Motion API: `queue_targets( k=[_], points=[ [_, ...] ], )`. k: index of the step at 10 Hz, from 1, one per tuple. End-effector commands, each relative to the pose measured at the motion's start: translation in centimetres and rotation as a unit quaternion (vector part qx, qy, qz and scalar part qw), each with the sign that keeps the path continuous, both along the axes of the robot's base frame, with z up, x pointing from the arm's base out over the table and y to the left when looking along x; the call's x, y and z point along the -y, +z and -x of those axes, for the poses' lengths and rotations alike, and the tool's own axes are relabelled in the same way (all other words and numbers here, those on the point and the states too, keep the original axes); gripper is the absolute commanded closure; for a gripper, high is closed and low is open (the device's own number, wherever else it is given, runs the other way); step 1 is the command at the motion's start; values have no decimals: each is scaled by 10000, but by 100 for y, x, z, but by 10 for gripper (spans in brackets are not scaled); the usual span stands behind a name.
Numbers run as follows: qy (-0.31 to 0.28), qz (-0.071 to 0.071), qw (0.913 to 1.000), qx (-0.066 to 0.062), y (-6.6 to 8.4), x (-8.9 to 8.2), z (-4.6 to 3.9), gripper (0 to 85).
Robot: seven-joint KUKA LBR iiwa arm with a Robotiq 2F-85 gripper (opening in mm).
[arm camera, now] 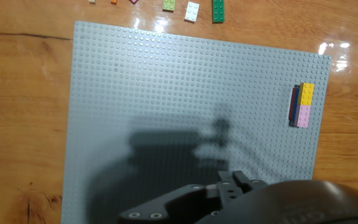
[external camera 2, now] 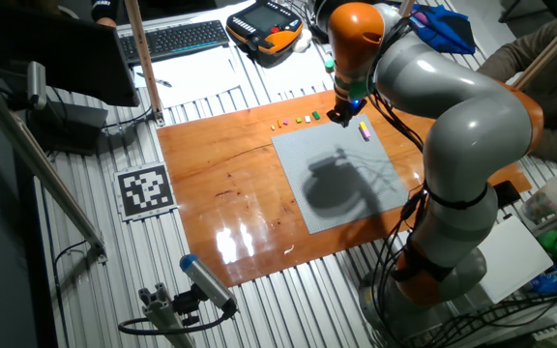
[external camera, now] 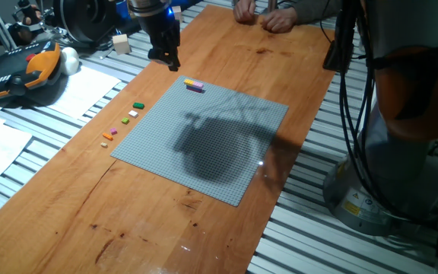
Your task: Stack small Lego blocks one on top of the other
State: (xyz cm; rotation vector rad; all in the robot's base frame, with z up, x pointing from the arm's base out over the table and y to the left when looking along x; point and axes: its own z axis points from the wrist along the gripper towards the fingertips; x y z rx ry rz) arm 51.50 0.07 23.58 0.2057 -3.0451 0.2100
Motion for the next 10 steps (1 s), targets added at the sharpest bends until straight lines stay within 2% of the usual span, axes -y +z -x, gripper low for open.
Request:
queue_targets(
  k=[1, 3, 4, 5, 6, 7, 8, 9, 10],
  points=[
    [-9, 1, 10000, 0, 0, 1, 0, 850],
    [-38, -13, 10000, 12, 1, 1, 0, 850],
    [-200, -17, 9998, 66, 1, 1, 0, 850],
    [-178, -77, 9990, 410, 1, 1, 0, 850],
    [-183, -331, 9983, 442, 1, 1, 0, 850],
    [-188, -529, 9976, 399, 1, 1, 0, 850],
    [-250, -630, 9963, 532, 1, 1, 0, 850],
    [-331, -630, 9958, 577, 1, 1, 0, 850],
    [-345, -419, 9974, 479, 1, 1, 0, 850]
  ],
)
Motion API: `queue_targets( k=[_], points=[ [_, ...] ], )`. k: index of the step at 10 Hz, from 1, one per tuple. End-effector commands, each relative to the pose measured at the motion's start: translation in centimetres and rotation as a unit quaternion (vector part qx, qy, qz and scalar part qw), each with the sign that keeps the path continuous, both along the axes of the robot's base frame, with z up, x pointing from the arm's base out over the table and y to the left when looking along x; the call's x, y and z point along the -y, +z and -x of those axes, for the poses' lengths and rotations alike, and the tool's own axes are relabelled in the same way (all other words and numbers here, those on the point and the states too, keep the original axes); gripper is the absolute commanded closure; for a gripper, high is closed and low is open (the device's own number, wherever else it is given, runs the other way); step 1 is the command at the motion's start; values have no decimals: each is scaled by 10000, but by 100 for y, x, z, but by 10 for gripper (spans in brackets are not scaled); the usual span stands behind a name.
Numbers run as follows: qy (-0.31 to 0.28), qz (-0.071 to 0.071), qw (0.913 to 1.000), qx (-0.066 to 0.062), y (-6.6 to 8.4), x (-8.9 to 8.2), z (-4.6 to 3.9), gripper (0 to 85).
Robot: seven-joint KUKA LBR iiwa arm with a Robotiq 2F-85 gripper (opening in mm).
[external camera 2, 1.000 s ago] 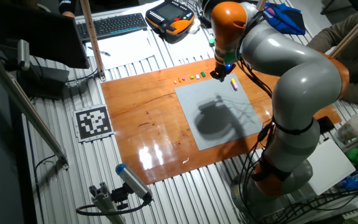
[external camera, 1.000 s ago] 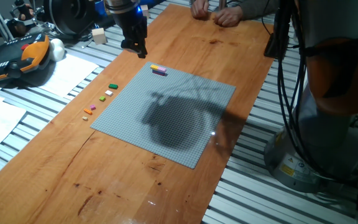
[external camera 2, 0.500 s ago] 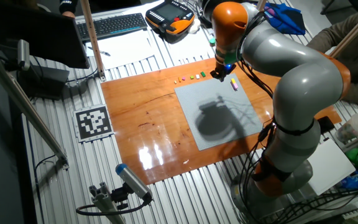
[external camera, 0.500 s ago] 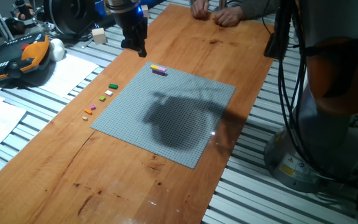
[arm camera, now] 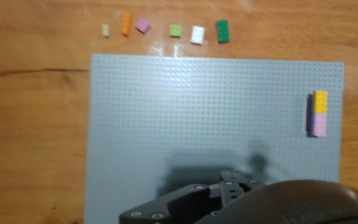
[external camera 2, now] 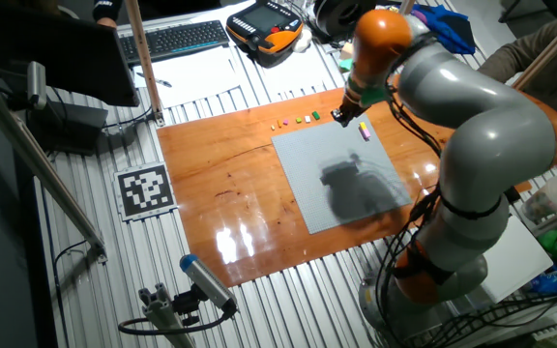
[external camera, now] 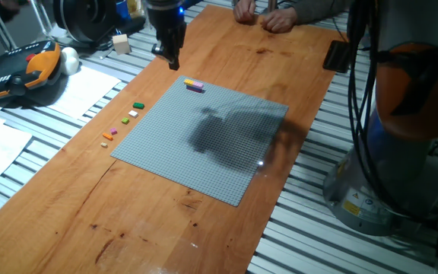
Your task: Stack small Lego blocks one on top of the other
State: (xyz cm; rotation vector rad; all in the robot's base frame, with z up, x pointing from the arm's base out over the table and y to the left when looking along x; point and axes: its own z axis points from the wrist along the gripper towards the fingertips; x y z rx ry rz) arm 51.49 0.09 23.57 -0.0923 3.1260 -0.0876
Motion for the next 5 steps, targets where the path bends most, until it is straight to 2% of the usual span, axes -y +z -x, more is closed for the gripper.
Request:
queue_targets(
  k=[1, 2, 3, 5],
  points=[
    [-42, 66, 10000, 63, 2, 3, -1, 850],
    [-145, -25, 9995, 283, 2, 3, -1, 850],
    [-35, -53, 9987, 507, 2, 3, -1, 850],
    [-132, 74, 9993, 330, 2, 3, -1, 850]
  ],
)
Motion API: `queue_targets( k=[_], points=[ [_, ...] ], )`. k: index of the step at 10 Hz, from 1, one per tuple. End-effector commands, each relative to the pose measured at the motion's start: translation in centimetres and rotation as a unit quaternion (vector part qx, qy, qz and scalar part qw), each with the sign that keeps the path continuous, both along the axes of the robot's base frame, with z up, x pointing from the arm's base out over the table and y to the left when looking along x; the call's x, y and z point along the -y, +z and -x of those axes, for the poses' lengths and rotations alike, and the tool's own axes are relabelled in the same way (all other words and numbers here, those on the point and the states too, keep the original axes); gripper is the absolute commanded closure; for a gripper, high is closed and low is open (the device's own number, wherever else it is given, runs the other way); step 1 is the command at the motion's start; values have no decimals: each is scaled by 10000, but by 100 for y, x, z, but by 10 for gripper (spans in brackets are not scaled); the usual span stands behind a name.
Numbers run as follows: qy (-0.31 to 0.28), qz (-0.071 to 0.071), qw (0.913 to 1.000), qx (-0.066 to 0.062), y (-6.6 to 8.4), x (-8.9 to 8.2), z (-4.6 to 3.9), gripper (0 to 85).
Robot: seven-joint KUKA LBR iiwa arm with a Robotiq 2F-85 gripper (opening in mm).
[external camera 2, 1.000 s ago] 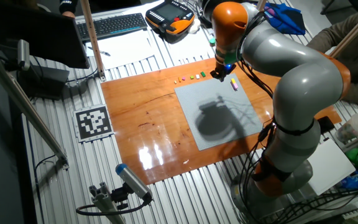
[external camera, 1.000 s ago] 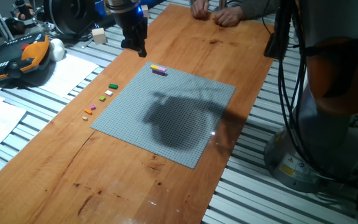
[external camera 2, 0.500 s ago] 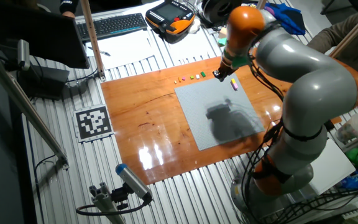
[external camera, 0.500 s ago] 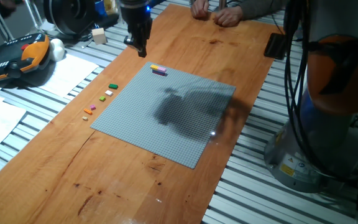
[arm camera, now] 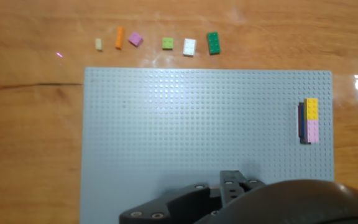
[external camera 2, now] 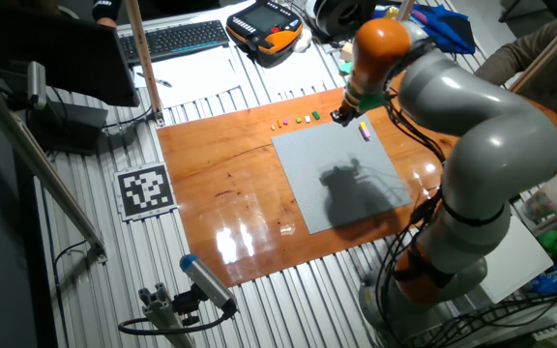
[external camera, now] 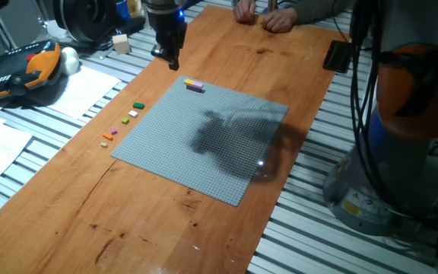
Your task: Stack small Lego blocks one on top of the other
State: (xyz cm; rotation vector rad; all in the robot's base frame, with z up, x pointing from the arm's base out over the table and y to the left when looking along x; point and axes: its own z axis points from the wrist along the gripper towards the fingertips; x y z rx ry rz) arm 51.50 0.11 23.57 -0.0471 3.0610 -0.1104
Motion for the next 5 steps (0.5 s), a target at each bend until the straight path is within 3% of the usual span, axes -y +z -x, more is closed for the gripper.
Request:
queue_targets(
  k=[1, 2, 3, 4, 5],
  points=[
    [-17, 19, 10000, -24, -18, -5, -49, 680],
    [43, 70, 9999, -136, -117, -19, -264, 680],
    [55, 17, 9998, -206, -230, -15, -464, 680],
    [-6, 6, 9998, -194, -357, -12, -646, 680],
    [-2, 90, 9999, -125, -494, 6, -806, 680]
  ],
)
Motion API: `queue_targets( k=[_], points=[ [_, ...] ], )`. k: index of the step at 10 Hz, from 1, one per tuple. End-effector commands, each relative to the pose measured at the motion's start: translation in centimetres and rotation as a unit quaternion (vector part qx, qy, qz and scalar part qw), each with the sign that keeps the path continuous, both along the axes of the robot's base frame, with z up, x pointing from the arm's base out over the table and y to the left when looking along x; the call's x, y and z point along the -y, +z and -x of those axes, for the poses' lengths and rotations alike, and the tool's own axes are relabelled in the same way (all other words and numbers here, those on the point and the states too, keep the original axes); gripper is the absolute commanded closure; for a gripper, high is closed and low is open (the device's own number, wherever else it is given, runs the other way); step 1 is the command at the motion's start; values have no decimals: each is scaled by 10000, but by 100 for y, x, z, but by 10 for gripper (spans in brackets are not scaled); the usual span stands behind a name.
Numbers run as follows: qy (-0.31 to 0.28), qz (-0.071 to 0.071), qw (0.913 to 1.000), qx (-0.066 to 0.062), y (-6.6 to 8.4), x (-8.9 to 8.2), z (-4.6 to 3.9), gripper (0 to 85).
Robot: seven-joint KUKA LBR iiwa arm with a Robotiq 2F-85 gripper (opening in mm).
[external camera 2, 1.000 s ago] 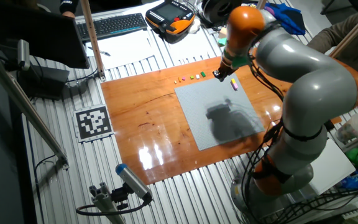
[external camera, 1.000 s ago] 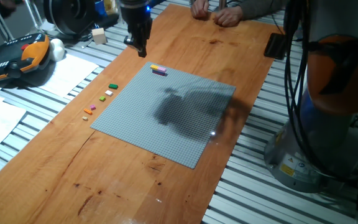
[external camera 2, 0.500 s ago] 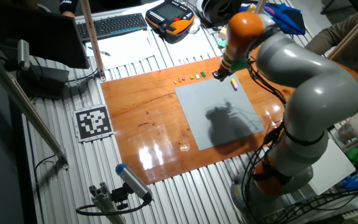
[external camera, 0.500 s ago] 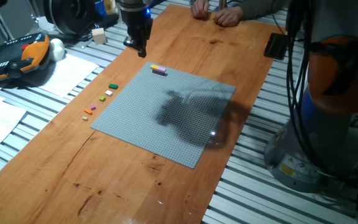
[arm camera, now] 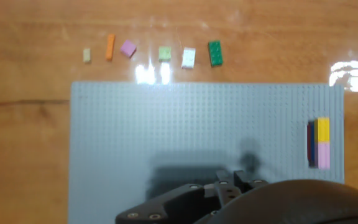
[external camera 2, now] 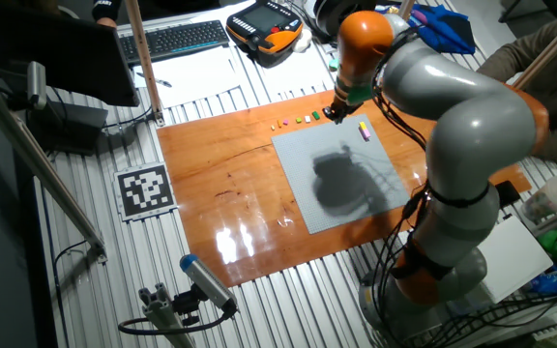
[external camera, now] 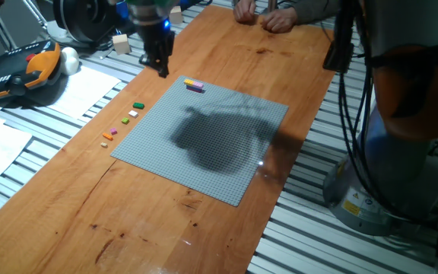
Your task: Stack small Lego blocks one on top of the other
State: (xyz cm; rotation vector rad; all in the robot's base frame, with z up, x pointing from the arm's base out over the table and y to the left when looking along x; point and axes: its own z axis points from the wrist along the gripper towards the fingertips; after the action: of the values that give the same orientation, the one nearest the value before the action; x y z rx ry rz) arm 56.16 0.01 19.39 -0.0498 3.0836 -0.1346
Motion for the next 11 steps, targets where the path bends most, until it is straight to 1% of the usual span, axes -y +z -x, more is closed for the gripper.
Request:
queue_targets(
  k=[1, 2, 3, 4, 5, 6, 7, 8, 10, 11],
  points=[
    [-23, -35, 10000, 16, -215, 21, -480, 510],
    [-35, -44, 10000, 56, -325, 26, -568, 510],
    [-27, -105, 9999, 70, -418, 29, -629, 510],
    [56, -215, 9997, 49, -469, 17, -655, 680],
    [107, -250, 9996, 15, -469, 17, -655, 850],
    [83, -144, 9999, -7, -469, 17, -655, 850],
    [81, 17, 10000, -23, -469, 17, -655, 850],
    [158, 67, 9999, -23, -469, 17, -655, 850],
    [199, -31, 9998, -79, -469, 17, -655, 850],
    [139, -20, 9998, -151, -469, 17, -655, 850]
  ],
)
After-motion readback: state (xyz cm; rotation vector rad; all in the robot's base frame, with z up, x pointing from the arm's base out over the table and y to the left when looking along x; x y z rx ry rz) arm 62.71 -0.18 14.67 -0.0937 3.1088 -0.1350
